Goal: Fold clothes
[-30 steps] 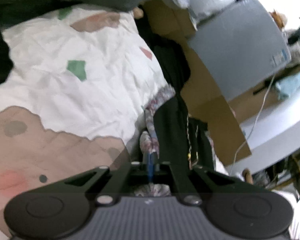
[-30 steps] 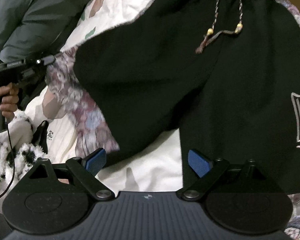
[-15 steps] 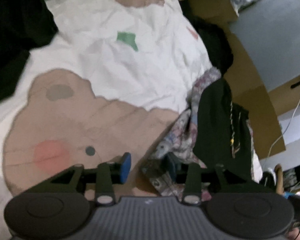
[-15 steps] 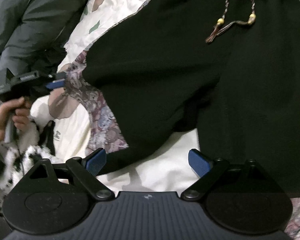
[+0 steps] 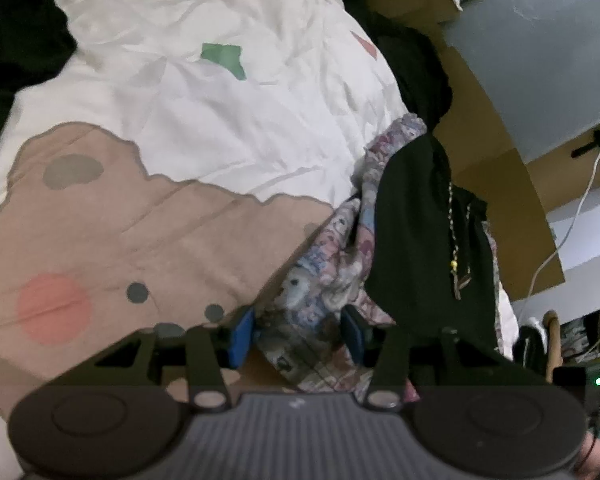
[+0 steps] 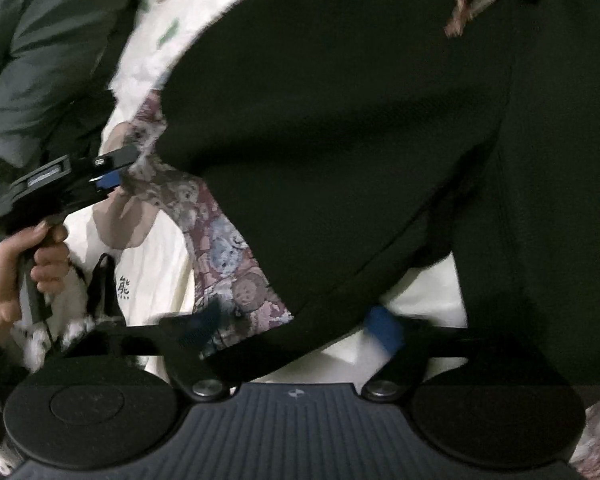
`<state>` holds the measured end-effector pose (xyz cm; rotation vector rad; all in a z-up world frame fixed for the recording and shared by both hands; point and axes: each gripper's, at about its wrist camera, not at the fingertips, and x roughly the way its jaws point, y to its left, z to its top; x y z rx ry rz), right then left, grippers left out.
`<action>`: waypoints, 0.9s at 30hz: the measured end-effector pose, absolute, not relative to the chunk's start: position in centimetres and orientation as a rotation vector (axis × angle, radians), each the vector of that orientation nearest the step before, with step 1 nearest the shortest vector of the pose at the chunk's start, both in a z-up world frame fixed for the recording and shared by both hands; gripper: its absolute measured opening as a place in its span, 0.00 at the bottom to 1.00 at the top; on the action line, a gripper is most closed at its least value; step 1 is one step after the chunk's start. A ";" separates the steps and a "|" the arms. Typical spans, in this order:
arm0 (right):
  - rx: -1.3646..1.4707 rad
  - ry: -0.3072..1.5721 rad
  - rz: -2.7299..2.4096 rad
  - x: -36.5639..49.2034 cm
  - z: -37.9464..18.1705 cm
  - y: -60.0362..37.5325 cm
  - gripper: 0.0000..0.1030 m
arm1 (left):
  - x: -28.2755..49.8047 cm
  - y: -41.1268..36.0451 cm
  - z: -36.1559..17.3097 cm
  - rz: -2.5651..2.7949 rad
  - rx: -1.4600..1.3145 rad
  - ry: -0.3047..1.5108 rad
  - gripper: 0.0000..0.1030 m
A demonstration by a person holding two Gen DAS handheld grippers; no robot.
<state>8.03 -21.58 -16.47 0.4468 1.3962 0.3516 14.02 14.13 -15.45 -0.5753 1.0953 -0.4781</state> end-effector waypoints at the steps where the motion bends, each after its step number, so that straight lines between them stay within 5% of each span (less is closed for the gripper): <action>1: 0.435 1.388 0.350 7.9 -16.5 -21.7 0.15 | 14.0 14.2 -15.4 -0.482 -0.579 1.094 0.48; 27: 0.333 1.331 0.278 5.0 -12.5 -29.1 0.08 | 13.8 10.5 -15.2 -0.675 -0.373 1.062 0.62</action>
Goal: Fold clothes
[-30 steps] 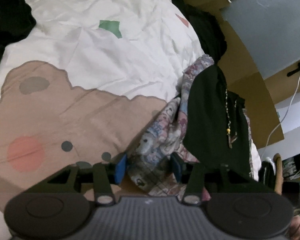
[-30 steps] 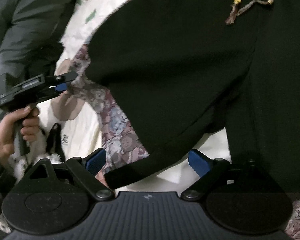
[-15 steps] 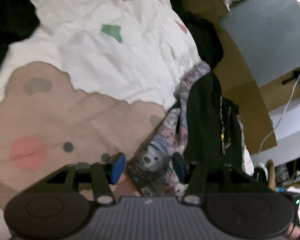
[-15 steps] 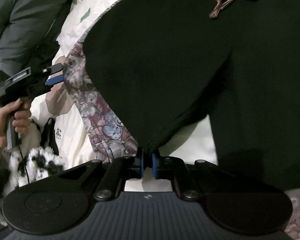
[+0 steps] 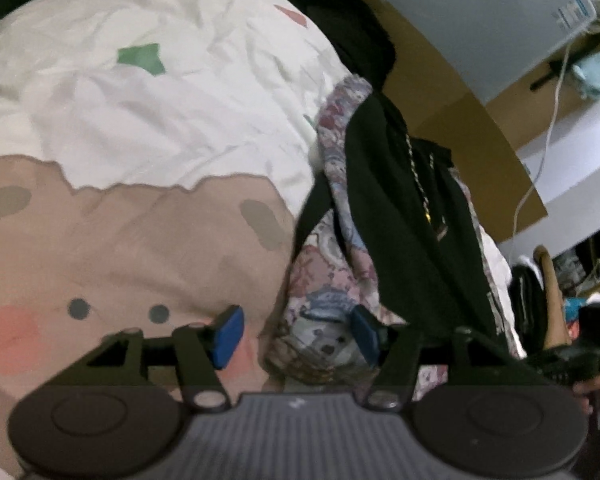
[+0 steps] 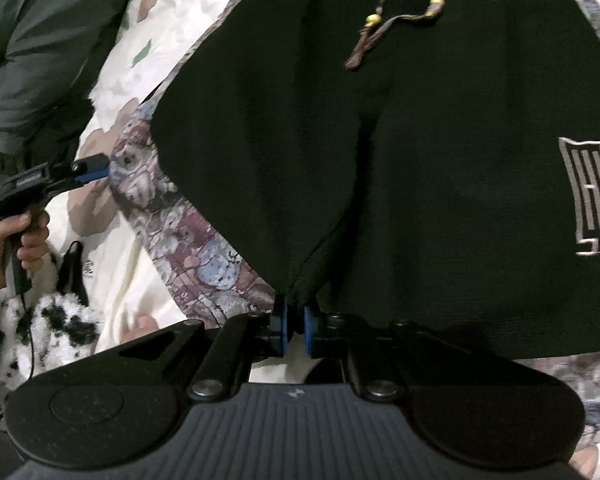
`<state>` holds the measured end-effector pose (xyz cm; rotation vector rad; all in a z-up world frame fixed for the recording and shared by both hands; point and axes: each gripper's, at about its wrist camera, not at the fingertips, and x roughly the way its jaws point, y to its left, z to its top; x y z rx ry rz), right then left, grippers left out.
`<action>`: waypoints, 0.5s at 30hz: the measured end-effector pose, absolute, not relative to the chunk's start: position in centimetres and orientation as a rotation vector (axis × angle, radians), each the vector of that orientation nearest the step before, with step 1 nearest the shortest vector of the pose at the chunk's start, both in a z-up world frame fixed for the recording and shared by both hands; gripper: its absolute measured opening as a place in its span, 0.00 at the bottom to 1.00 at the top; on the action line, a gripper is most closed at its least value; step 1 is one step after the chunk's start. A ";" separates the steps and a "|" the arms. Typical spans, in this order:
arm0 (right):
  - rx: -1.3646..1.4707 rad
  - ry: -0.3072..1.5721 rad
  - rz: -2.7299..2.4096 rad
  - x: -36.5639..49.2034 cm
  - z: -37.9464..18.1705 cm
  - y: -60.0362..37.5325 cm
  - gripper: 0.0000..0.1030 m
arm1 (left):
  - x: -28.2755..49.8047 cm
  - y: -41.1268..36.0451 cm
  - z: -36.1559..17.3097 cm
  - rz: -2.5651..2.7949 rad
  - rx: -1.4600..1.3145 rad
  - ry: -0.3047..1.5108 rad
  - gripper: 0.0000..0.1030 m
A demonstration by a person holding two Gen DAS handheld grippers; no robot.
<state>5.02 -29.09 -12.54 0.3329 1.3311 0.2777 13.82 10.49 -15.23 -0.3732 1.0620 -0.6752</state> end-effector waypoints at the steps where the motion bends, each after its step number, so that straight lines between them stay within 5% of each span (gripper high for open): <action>1: 0.335 1.330 0.267 5.1 -12.6 -29.4 0.08 | 13.7 10.1 -15.2 -0.689 -0.359 1.057 0.63; 5: 0.350 1.329 0.262 5.1 -12.5 -29.6 0.08 | 13.4 9.1 -14.9 -0.738 -0.313 1.037 0.63; 6: 0.349 1.329 0.266 5.1 -12.5 -29.4 0.08 | 13.4 9.0 -14.7 -0.749 -0.304 1.030 0.46; 7: 0.348 1.330 0.269 5.1 -12.5 -29.3 0.08 | 13.4 8.9 -14.7 -0.779 -0.307 1.035 0.01; 8: 0.348 1.331 0.273 5.1 -12.6 -29.2 0.08 | 13.5 8.9 -14.7 -0.803 -0.321 1.049 0.07; 15: 0.362 1.326 0.362 5.1 -12.0 -28.1 0.08 | 12.5 12.6 -12.3 -0.759 -0.504 1.008 0.03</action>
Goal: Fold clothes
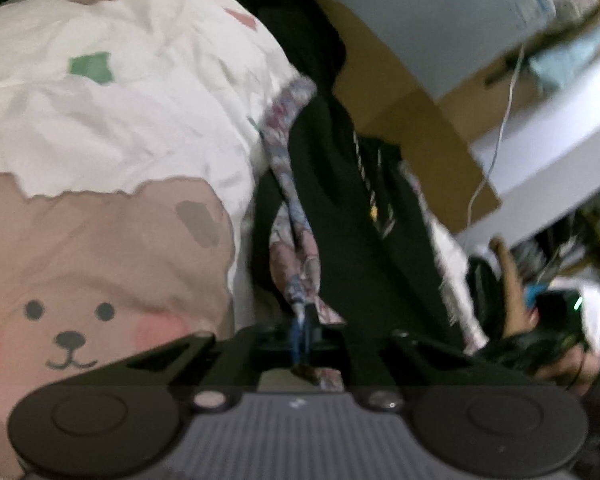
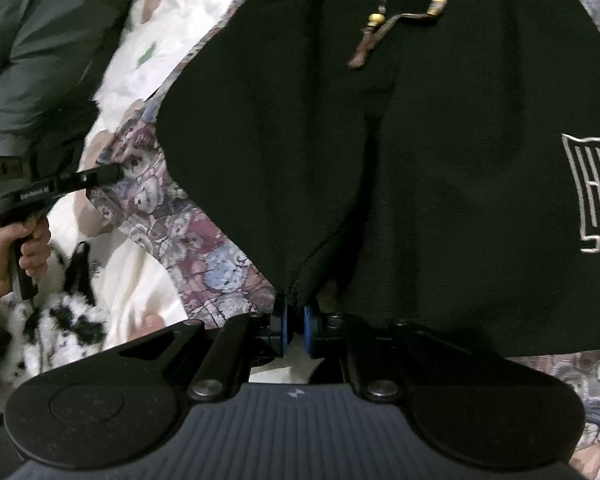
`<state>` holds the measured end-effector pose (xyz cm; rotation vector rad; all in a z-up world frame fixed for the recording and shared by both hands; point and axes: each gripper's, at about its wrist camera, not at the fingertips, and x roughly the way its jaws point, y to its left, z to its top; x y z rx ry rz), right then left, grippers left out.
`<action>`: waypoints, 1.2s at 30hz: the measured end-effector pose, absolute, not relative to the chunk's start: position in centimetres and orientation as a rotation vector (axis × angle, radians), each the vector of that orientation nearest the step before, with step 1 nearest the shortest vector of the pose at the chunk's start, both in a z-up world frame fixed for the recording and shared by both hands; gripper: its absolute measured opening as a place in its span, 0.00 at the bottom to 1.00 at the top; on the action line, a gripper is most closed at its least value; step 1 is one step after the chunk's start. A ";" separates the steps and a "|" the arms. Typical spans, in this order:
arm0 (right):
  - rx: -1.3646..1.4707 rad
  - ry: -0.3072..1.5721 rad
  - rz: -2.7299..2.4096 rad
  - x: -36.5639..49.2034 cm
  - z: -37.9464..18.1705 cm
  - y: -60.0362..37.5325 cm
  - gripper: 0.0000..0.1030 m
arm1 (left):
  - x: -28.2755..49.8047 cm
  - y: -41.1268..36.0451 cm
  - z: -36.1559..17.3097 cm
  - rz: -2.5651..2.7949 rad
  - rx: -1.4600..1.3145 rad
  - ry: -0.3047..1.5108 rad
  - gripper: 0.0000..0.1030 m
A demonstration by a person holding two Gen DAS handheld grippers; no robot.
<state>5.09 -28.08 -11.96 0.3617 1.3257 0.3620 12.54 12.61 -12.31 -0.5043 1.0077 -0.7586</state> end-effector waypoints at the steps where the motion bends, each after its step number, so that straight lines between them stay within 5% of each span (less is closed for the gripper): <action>1: 0.359 1.323 0.384 5.2 -11.8 -27.8 0.08 | 12.4 13.4 -12.1 -0.744 -0.533 1.000 0.03; 14: 0.368 1.368 0.438 6.1 -12.2 -26.0 0.12 | 11.8 18.2 -14.0 -0.403 -0.635 1.077 0.08; 16: 0.376 1.370 0.431 6.0 -12.1 -26.3 0.15 | 11.9 18.7 -13.7 -0.383 -0.632 1.067 0.10; 21: 0.385 1.348 0.398 5.8 -11.3 -27.8 0.46 | 12.6 19.0 -12.4 -0.392 -0.602 1.040 0.19; 30: 0.376 1.255 0.256 4.7 -8.0 -34.3 0.53 | 14.2 11.0 -9.4 -0.556 -0.438 1.061 0.44; 36: 0.346 1.283 0.223 2.9 -8.7 -35.8 0.66 | 14.5 6.2 -8.3 -0.633 -0.423 1.058 0.47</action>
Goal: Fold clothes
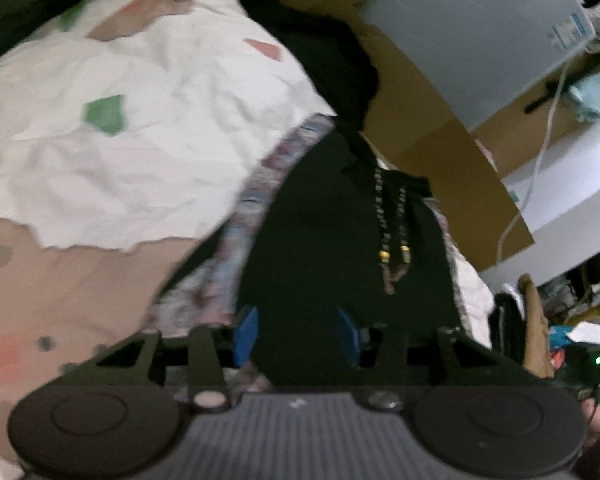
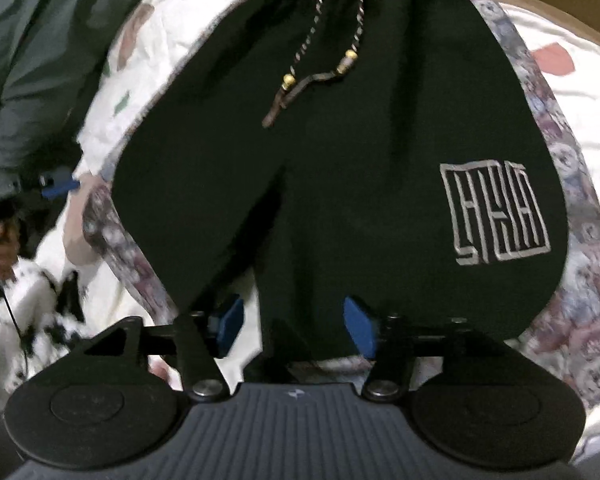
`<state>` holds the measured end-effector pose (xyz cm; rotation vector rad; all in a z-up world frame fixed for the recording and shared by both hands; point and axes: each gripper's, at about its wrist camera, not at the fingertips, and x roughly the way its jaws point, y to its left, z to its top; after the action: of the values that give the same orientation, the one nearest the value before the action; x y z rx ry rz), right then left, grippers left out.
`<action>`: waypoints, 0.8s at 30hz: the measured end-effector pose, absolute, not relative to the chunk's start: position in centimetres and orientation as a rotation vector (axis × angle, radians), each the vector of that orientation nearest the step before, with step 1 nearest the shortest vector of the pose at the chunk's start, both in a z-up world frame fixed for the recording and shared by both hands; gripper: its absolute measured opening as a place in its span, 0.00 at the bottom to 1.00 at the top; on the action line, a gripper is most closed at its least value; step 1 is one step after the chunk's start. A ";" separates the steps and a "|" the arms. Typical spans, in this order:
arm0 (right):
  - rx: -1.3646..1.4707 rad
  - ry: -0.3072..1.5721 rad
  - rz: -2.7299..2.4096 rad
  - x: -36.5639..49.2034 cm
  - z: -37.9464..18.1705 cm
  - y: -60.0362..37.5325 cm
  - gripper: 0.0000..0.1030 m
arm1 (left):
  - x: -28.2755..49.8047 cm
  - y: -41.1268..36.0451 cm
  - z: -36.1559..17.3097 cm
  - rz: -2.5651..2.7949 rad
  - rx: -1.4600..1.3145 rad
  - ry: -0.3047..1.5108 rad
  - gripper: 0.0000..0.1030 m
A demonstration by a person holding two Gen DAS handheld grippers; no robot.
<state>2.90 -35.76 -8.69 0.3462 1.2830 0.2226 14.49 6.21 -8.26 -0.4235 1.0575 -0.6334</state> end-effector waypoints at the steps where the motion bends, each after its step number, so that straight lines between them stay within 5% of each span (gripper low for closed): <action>1: 0.346 1.289 0.225 2.6 -9.1 -35.6 0.66 | 14.5 5.4 -8.2 -0.645 -0.418 1.060 0.49; 11: 0.362 1.277 0.280 1.5 -11.0 -33.0 0.64 | 13.5 1.8 -10.6 -0.714 -0.319 1.120 0.57; 13: 0.349 1.276 0.285 1.7 -11.4 -32.4 0.58 | 13.4 1.9 -11.4 -0.710 -0.326 1.132 0.57; 18: 0.320 1.291 0.272 2.3 -12.8 -31.8 0.23 | 13.0 2.1 -12.9 -0.699 -0.339 1.145 0.57; 24: 0.284 1.325 0.289 3.1 -14.2 -30.1 0.15 | 12.5 2.8 -13.2 -0.692 -0.347 1.140 0.57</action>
<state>3.14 -30.09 -14.21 0.2840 1.3249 0.2889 12.47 2.81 -13.25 -0.3472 1.1398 -0.6920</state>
